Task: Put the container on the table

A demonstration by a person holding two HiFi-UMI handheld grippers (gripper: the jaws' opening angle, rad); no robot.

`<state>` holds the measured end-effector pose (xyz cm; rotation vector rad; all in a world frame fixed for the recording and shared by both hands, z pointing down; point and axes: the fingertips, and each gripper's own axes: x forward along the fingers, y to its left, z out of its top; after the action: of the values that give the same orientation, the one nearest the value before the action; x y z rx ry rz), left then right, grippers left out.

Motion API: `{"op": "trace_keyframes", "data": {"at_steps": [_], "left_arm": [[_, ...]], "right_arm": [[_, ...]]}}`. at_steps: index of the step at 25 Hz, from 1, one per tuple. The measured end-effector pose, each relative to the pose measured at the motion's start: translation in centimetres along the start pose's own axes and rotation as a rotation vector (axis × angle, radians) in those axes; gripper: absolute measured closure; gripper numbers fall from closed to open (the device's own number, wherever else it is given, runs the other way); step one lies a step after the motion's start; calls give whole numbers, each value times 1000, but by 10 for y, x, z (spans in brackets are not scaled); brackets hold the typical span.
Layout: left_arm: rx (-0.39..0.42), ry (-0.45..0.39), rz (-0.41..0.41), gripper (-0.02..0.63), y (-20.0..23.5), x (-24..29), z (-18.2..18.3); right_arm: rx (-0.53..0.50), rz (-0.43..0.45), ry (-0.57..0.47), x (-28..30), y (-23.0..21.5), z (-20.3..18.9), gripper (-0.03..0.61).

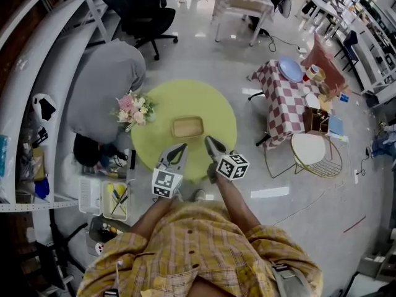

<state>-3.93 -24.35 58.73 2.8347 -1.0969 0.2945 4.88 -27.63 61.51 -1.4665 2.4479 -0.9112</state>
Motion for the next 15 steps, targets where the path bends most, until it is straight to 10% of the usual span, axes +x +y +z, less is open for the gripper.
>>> {"op": "trace_keyframes", "data": {"at_steps": [15], "left_arm": [[-4,-11,-1,607,3,0,2]], "right_arm": [[-248,-18,-46,-6,30,15,580]]}}
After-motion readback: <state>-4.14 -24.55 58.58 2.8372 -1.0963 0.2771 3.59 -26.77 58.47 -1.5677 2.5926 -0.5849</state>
